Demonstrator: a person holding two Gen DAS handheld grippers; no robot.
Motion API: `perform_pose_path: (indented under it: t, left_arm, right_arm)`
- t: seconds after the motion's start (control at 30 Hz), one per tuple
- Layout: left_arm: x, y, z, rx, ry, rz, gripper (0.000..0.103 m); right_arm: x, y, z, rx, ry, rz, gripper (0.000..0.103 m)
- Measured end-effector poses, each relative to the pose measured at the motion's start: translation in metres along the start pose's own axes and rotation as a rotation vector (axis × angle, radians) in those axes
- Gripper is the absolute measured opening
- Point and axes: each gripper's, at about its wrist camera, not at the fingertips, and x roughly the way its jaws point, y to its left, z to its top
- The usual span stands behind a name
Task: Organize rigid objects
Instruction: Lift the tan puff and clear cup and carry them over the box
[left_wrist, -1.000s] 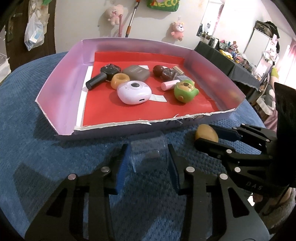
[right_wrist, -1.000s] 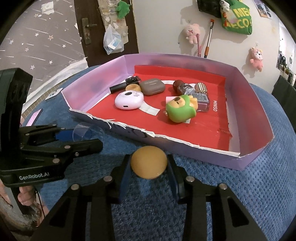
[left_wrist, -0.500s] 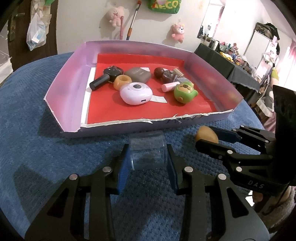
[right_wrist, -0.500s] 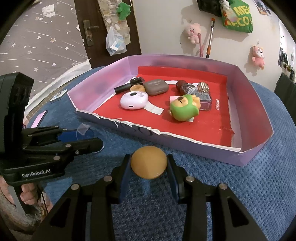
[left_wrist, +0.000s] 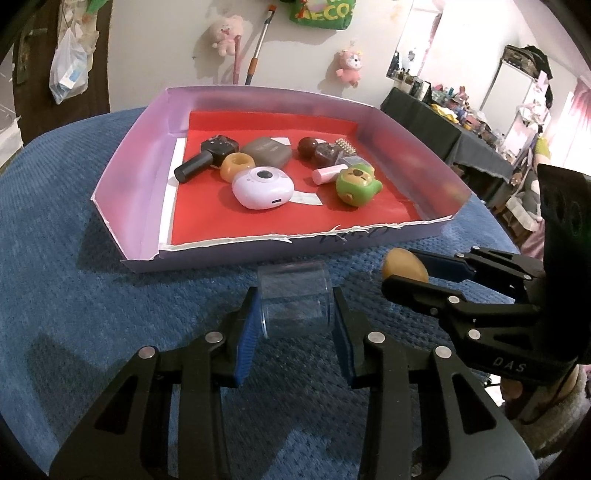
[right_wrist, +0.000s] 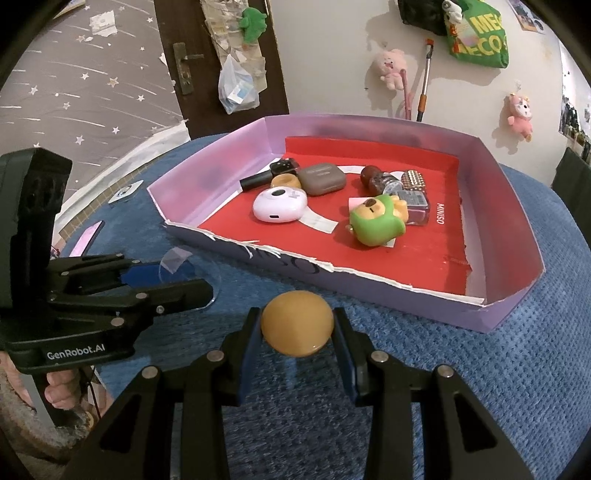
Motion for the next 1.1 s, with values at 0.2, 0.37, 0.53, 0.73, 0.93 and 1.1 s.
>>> perform_pose_path:
  t: [0.2, 0.37, 0.53, 0.73, 0.93, 1.1]
  left_arm:
    - [-0.006, -0.003, 0.002, 0.002, -0.013, -0.012, 0.034]
    - [-0.011, -0.006, 0.003, 0.007, -0.025, -0.015, 0.034]
    - [-0.015, -0.008, 0.005, 0.012, -0.038, -0.02, 0.034]
    - [-0.019, -0.01, 0.009, 0.017, -0.052, -0.023, 0.034]
    - [-0.022, -0.012, 0.016, 0.025, -0.071, -0.022, 0.034]
    - [-0.022, -0.013, 0.025, 0.037, -0.084, -0.018, 0.034]
  right_arm:
    - [-0.006, 0.003, 0.001, -0.005, -0.009, 0.005, 0.04]
    - [-0.01, 0.004, 0.002, -0.003, -0.021, 0.013, 0.04]
    - [-0.017, 0.006, 0.004, -0.004, -0.035, 0.017, 0.04]
    - [-0.022, 0.005, 0.006, -0.002, -0.05, 0.022, 0.04]
    - [-0.027, 0.005, 0.01, 0.003, -0.068, 0.034, 0.04]
    - [-0.032, 0.002, 0.015, 0.01, -0.086, 0.049, 0.04]
